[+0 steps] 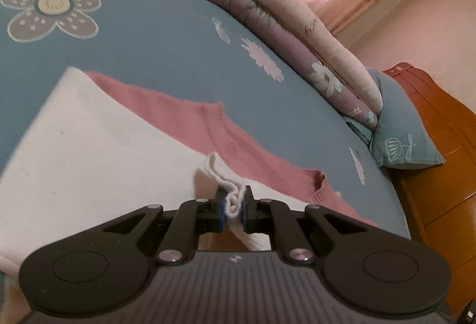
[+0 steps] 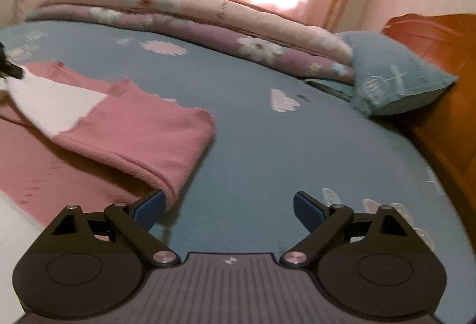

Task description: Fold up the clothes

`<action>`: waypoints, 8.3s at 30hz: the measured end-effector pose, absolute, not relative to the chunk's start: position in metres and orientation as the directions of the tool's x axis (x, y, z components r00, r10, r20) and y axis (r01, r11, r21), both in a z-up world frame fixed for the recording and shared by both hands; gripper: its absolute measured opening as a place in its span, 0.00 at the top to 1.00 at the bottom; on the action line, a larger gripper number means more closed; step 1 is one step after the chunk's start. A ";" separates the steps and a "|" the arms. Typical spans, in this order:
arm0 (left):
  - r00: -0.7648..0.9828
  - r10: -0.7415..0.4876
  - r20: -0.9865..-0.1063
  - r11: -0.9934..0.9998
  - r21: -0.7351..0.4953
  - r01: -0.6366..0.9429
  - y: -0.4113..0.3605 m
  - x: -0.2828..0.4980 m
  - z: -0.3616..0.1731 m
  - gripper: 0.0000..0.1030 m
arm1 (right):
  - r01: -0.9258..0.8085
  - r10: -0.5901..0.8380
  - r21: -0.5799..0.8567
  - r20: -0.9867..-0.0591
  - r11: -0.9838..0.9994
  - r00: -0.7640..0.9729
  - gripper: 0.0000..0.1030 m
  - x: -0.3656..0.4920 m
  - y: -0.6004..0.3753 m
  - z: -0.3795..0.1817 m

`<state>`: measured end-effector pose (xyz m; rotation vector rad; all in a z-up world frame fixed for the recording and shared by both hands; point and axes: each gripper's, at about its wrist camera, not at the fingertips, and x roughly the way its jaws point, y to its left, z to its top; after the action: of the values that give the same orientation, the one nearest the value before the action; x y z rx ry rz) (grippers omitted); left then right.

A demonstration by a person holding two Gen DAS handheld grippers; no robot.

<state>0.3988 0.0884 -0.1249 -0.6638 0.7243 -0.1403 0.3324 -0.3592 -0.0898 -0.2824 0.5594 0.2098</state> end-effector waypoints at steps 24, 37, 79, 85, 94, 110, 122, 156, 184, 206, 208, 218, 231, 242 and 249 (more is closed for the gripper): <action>0.725 -0.331 -0.603 0.811 -0.575 -0.107 0.090 0.386 -0.134 0.90 | -0.265 0.308 0.158 -0.547 0.951 0.779 0.80 0.357 -0.351 -0.112; 0.770 -0.326 -0.548 0.853 -0.521 -0.010 0.063 0.381 -0.062 0.65 | -0.257 0.330 0.208 -0.551 0.944 0.767 0.75 0.354 -0.348 -0.113; 0.412 -0.687 -0.599 0.720 -0.638 0.274 -0.216 0.531 -0.115 0.52 | -0.277 0.372 0.251 -0.570 0.928 0.732 0.50 0.354 -0.357 -0.130; 0.407 -0.690 -0.599 0.713 -0.660 0.237 -0.232 0.548 -0.140 0.51 | -0.282 0.373 0.245 -0.559 0.928 0.741 0.50 0.351 -0.361 -0.124; 0.389 -0.729 -0.564 0.679 -0.669 0.303 -0.210 0.524 -0.107 0.36 | -0.270 0.438 0.393 -0.442 0.879 0.783 0.80 0.347 -0.379 -0.114; 0.382 -0.743 -0.550 0.657 -0.708 0.259 -0.228 0.538 -0.139 0.35 | -0.265 0.429 0.363 -0.515 0.893 0.742 0.80 0.351 -0.372 -0.129; 0.258 -0.829 -0.496 0.556 -0.781 0.284 -0.209 0.506 -0.149 0.31 | -0.265 0.419 0.345 -0.524 0.901 0.741 0.80 0.354 -0.372 -0.128; 0.559 -0.683 -0.470 0.560 -0.829 -0.014 0.051 0.432 -0.152 0.25 | -0.265 0.411 0.331 -0.531 0.906 0.741 0.79 0.357 -0.370 -0.129; 0.467 -0.724 -0.508 0.615 -0.782 0.103 -0.084 0.490 -0.126 0.21 | -0.261 0.406 0.328 -0.538 0.908 0.738 0.78 0.358 -0.369 -0.129; 0.397 -0.803 -0.444 0.538 -0.828 0.161 -0.071 0.446 -0.125 0.18 | -0.302 0.384 0.239 -0.543 0.923 0.746 0.69 0.350 -0.348 -0.120; 0.372 -0.795 -0.479 0.565 -0.807 0.169 -0.077 0.437 -0.129 0.18 | -0.305 0.386 0.238 -0.549 0.922 0.741 0.68 0.351 -0.349 -0.120; 0.398 -0.772 -0.496 0.602 -0.772 0.205 -0.072 0.429 -0.103 0.18 | -0.290 0.388 0.260 -0.553 0.921 0.737 0.66 0.351 -0.352 -0.120; 0.517 -0.694 -0.501 0.613 -0.788 0.058 -0.026 0.441 -0.126 0.17 | -0.292 0.391 0.262 -0.553 0.920 0.736 0.65 0.352 -0.354 -0.120; 0.630 -0.613 -0.477 0.605 -0.796 -0.014 0.025 0.444 -0.105 0.16 | -0.296 0.378 0.235 -0.558 0.926 0.739 0.57 0.351 -0.348 -0.119; 0.533 -0.666 -0.522 0.649 -0.758 0.070 -0.055 0.478 -0.122 0.16 | -0.304 0.375 0.221 -0.558 0.927 0.740 0.57 0.350 -0.347 -0.119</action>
<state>0.4776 -0.0554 -0.1216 -0.7516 0.9120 -0.4916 0.3497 -0.3473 -0.1193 0.1182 0.6373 0.3733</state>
